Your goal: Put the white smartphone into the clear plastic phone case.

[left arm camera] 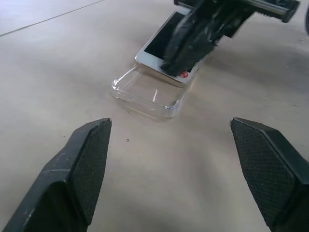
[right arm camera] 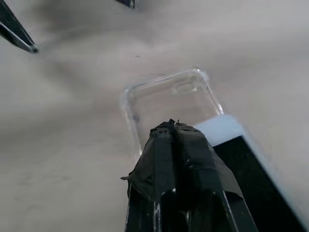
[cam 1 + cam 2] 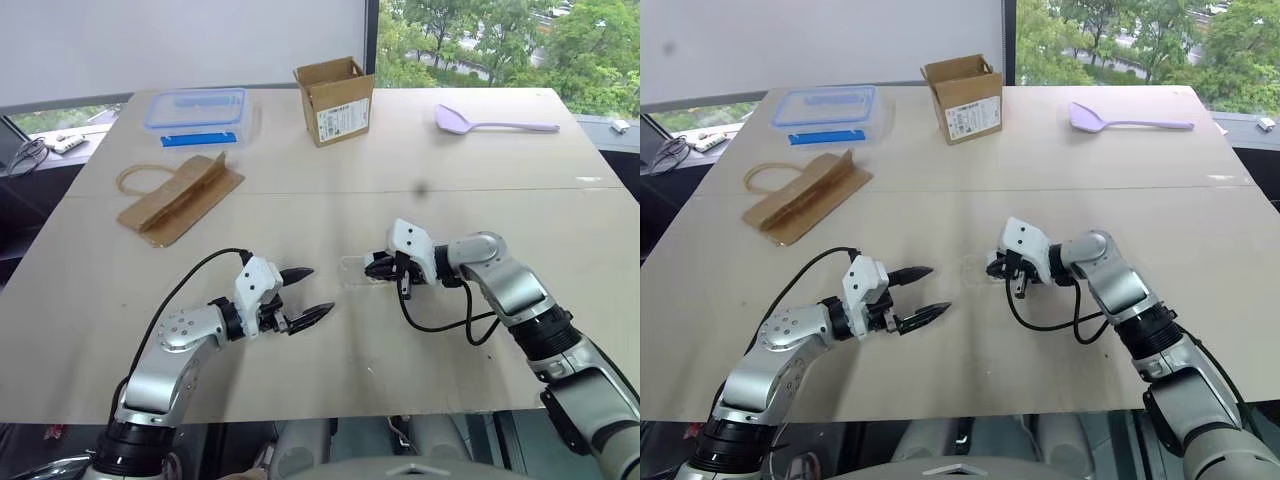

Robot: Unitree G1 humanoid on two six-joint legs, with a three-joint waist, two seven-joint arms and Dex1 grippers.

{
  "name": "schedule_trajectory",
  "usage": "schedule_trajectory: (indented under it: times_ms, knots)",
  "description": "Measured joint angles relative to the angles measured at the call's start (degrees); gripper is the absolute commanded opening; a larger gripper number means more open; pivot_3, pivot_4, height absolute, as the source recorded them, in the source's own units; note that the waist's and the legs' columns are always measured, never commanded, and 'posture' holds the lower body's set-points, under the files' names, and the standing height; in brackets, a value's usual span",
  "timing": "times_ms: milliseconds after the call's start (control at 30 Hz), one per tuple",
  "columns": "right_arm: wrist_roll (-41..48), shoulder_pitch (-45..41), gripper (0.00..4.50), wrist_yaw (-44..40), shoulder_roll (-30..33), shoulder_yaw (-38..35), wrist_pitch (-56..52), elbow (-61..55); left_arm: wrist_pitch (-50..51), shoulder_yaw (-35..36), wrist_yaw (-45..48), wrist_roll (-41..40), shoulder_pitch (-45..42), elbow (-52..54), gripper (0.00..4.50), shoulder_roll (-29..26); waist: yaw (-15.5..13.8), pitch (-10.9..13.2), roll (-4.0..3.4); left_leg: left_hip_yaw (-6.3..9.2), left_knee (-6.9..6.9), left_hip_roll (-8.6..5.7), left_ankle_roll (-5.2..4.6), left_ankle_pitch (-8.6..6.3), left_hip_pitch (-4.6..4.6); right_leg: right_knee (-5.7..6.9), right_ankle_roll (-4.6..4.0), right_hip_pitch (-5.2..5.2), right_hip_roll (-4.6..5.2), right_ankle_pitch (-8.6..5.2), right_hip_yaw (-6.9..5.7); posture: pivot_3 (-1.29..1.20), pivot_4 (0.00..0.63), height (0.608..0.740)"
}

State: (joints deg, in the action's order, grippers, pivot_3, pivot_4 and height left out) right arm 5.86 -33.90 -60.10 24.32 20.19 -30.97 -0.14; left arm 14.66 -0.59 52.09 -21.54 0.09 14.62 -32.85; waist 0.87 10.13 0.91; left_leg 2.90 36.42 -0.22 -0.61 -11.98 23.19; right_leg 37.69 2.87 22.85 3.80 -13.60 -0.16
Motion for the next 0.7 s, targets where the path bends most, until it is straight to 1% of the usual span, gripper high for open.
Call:
schedule_trajectory:
  times_ms: [67,167,333,367,500,600,700]
  knots:
    - [0.81,-0.21,0.05,0.62,0.23,-1.22,-1.16,-2.1,0.0,-0.01,-0.01,0.0,0.04,0.0,4.03,0.05,0.01,0.0,0.0,0.01,-0.01,0.0,0.0,0.0,0.11,0.01,0.03,0.13,-0.02,0.02,-0.01,0.0,0.15,0.74]
    - [1.31,-1.4,0.05,1.89,0.36,-1.77,-2.68,-4.78,0.0,-0.01,0.01,0.01,0.07,0.0,4.03,0.08,-0.02,0.0,0.0,0.03,0.02,0.0,0.0,0.01,0.51,0.06,0.1,0.53,-0.05,0.07,-0.01,0.0,0.15,0.74]
    - [0.13,-4.29,0.05,4.52,0.32,-1.58,-2.5,-4.32,0.0,-0.02,0.0,0.02,0.01,-0.01,4.03,0.31,-0.02,0.0,0.0,0.0,0.02,-0.05,0.0,0.01,0.62,0.04,0.11,0.61,-0.05,0.09,0.0,0.0,0.15,0.74]
    - [-1.32,-6.11,0.05,5.44,0.34,-0.89,-1.42,-2.15,0.0,-0.08,0.01,0.03,-0.12,-0.01,4.03,0.52,0.01,0.0,0.0,-0.01,0.02,-0.08,0.0,0.01,0.62,0.04,0.11,0.62,-0.05,0.09,0.01,0.0,0.15,0.74]
    - [-5.69,-8.68,0.05,6.83,0.72,1.25,3.82,5.62,-0.01,-0.18,0.08,0.05,-0.32,-0.05,4.03,0.58,-0.05,0.0,0.01,-0.02,0.02,-0.14,0.0,0.01,0.61,0.04,0.11,0.61,-0.07,0.08,0.0,0.0,0.15,0.74]
    - [-8.1,-9.47,0.05,6.58,0.47,2.83,8.82,12.58,-0.02,-0.22,0.1,0.08,-0.65,-0.06,4.03,0.6,0.0,0.0,0.01,-0.04,0.02,-0.16,0.0,0.01,0.62,0.04,0.11,0.61,-0.07,0.09,0.02,0.0,0.15,0.74]
    - [-9.49,-10.34,0.05,4.89,0.53,4.0,12.5,16.19,-0.03,-0.23,0.08,0.09,-0.69,-0.06,4.03,0.65,0.07,0.01,0.0,-0.04,0.02,-0.16,0.0,0.01,0.62,0.04,0.11,0.62,-0.07,0.09,0.03,0.0,0.15,0.74]
